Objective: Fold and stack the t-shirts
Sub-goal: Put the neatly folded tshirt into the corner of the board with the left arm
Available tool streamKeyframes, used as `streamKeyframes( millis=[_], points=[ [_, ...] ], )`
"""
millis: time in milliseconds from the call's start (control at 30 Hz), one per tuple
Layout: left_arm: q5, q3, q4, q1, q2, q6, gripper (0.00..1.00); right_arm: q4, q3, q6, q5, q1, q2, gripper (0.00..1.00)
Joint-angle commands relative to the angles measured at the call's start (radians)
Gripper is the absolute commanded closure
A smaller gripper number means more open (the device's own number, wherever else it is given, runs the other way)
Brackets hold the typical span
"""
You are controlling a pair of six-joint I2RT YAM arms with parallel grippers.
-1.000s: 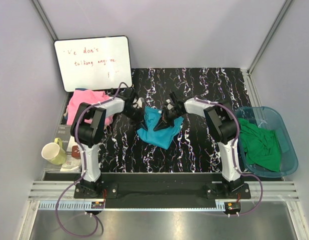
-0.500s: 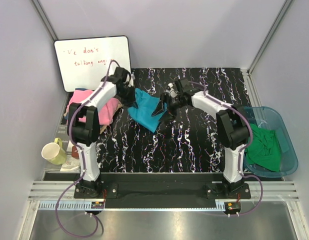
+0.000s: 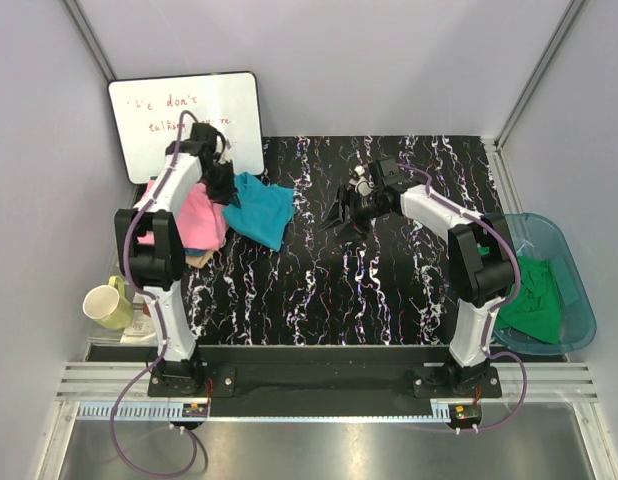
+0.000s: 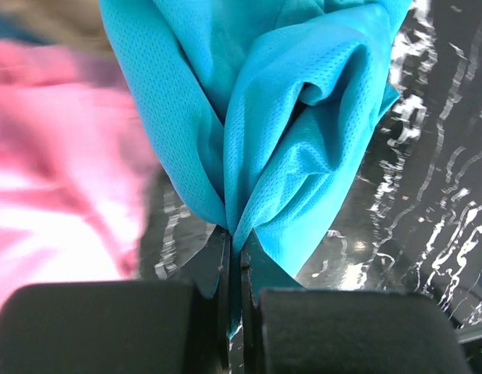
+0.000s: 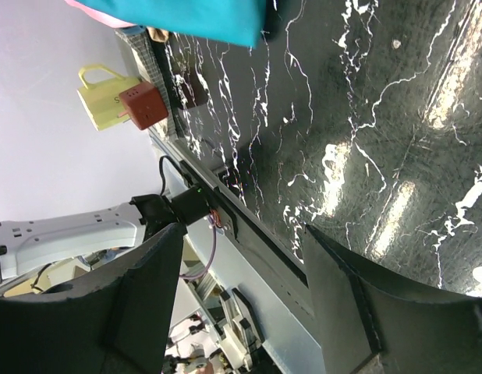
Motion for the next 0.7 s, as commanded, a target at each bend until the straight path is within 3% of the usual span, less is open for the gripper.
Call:
streamKeyframes(
  millis=[0, 300, 667],
  points=[
    [-0.02, 0.102, -0.053, 0.073, -0.083, 0.031, 1.0, 0.005, -0.016, -0.023, -0.003, -0.004, -0.058, 0.3],
    [-0.037, 0.191, -0.145, 0.185, -0.162, 0.029, 1.0, 0.003, -0.058, -0.04, -0.018, -0.004, -0.053, 0.28],
    [-0.064, 0.079, -0.208, 0.346, -0.2, 0.029, 1.0, -0.008, -0.032, -0.052, -0.049, -0.005, -0.013, 0.27]
  ],
)
